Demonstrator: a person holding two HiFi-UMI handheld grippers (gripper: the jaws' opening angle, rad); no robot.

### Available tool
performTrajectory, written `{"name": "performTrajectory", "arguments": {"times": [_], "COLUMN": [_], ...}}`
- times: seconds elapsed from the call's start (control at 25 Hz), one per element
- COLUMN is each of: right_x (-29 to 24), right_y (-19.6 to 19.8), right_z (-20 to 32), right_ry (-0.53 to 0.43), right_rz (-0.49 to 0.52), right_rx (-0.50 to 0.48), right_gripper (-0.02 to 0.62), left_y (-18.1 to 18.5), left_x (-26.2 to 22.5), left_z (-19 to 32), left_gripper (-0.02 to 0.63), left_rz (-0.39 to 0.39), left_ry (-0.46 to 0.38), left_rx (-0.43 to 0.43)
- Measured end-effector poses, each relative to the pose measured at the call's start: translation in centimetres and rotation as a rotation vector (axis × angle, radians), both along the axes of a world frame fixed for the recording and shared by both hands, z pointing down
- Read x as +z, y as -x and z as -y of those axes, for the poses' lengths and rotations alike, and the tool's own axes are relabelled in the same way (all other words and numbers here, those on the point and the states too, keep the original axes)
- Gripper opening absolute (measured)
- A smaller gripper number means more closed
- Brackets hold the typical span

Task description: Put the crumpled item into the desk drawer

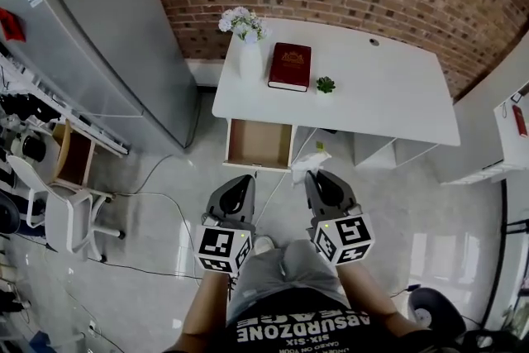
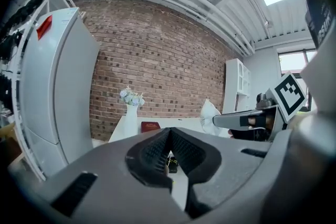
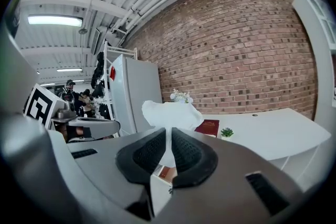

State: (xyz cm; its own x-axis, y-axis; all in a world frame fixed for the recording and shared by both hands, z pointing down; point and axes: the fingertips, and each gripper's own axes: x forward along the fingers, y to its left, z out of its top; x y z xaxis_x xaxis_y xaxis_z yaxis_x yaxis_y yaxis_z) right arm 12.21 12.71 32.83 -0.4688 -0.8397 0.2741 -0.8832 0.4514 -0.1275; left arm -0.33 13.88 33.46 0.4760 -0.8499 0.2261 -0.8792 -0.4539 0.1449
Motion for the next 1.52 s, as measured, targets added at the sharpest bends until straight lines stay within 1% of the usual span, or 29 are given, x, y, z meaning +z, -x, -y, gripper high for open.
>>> {"name": "performTrajectory", "arguments": {"times": [0.16,0.32,0.44,0.6,0.72,0.96,1.04,1.16,1.32,1.52], "right_x": [1.0,2.0,3.0,3.7,3.8,5.1,5.9,7.2,8.5,10.0], "right_y": [-0.2,-0.7,-0.6,0.5,0.8,1.5,1.7,2.1,3.2,4.8], "right_z": [1.4,3.5,5.4,8.0,9.8,12.7,13.5,14.5,15.8,16.7], "right_ry": [0.022,0.044,0.063,0.065,0.065,0.085,0.095,0.110,0.128,0.160], "right_rz": [-0.011,-0.016,-0.023,-0.045,-0.043,-0.037,-0.035,-0.038,-0.061,-0.091], "right_rx": [0.009,-0.005,-0.027,-0.078,-0.104,-0.141,-0.152,-0.174,-0.206,-0.215], "right_gripper": [0.029,0.029,0.029,0.031,0.031,0.031,0.031,0.031,0.031,0.031], "left_y": [0.3,-0.1,-0.3,0.4,0.3,0.1,0.4,1.1,2.1,3.8], "left_x": [1.2,1.9,1.9,2.2,2.1,2.7,2.9,3.5,4.8,5.7], "left_z": [1.3,3.3,5.2,7.6,9.3,11.2,11.6,11.9,12.3,13.5], "left_gripper": [0.006,0.006,0.006,0.006,0.006,0.006,0.006,0.006,0.006,0.006], "left_rz": [-0.004,0.000,0.017,0.036,0.053,0.065,0.074,0.078,0.062,0.053], "left_ry": [0.027,0.042,0.041,0.043,0.045,0.056,0.054,0.063,0.091,0.117], "left_rx": [0.002,-0.002,-0.003,-0.011,-0.024,-0.027,-0.036,-0.071,-0.118,-0.117]}}
